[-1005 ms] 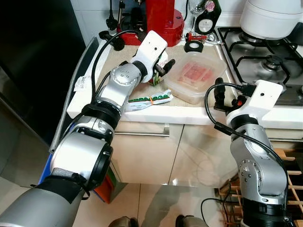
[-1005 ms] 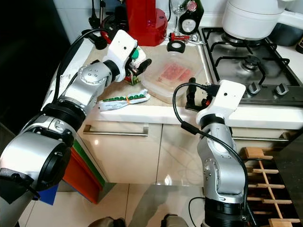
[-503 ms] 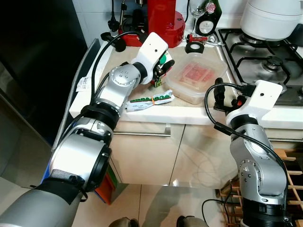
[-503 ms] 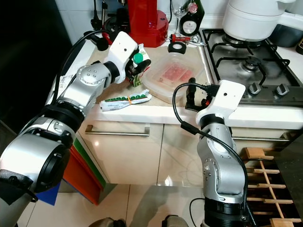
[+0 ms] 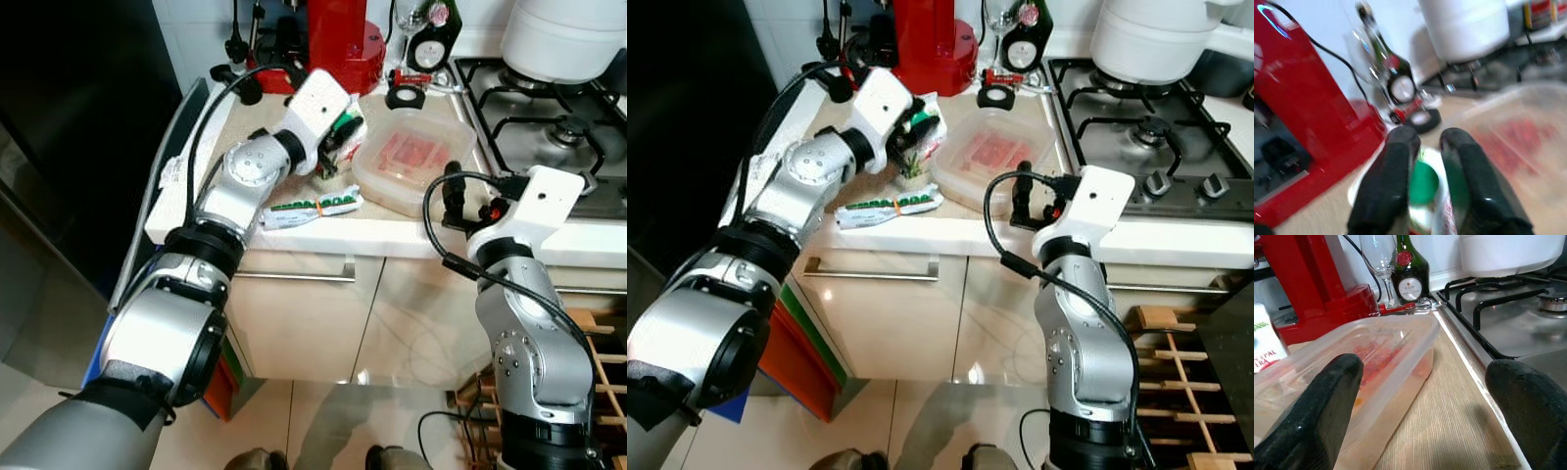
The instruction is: Restocking fridge
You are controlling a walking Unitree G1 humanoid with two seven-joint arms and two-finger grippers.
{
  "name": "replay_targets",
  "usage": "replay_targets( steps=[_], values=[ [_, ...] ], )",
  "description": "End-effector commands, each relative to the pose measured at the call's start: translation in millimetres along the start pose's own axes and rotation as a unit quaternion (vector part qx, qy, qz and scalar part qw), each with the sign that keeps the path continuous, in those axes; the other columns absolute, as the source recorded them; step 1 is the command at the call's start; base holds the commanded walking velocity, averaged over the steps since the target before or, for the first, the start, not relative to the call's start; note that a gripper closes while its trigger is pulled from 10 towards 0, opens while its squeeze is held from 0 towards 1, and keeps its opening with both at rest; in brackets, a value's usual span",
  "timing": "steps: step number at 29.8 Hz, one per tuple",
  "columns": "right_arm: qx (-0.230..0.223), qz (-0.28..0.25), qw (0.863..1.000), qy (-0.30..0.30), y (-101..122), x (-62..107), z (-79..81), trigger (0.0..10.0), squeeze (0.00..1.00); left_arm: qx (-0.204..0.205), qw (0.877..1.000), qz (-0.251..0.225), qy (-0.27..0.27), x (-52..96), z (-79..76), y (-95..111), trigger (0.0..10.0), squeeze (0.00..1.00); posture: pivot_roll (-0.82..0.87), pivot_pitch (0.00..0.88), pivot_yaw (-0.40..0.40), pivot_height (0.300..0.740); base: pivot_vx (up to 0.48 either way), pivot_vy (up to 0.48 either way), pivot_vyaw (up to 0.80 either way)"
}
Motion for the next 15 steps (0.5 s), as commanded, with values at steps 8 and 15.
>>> replay_targets(
  steps=[8,15],
  values=[
    [0.002,0.003,1.0,0.002,-3,-2.2,1.6,10.0,0.0,-0.036,0.997,-0.05,0.042,4.1,20.2,26,4.1,0.0,-0.21,0.059,0.034,0.74,0.0,0.0,0.0],
    [0.003,0.003,1.0,0.002,-3,-2.2,1.5,10.0,0.0,-0.071,0.995,-0.065,0.029,3.9,4.5,22,10.0,1.0,-0.21,0.06,0.033,0.74,0.0,0.0,0.0]
  ],
)
Point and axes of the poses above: a point about 5 cm out from each wrist's last joint towards the gripper, its own x axis pointing back from the gripper into the wrist, its own y axis along the axis of the wrist's last joint, z = x × y, the point moved 1 cm from there along -x, pointing out of the wrist towards the gripper, and after that the axes turned 5 degrees about x, right-handed, at the moved point
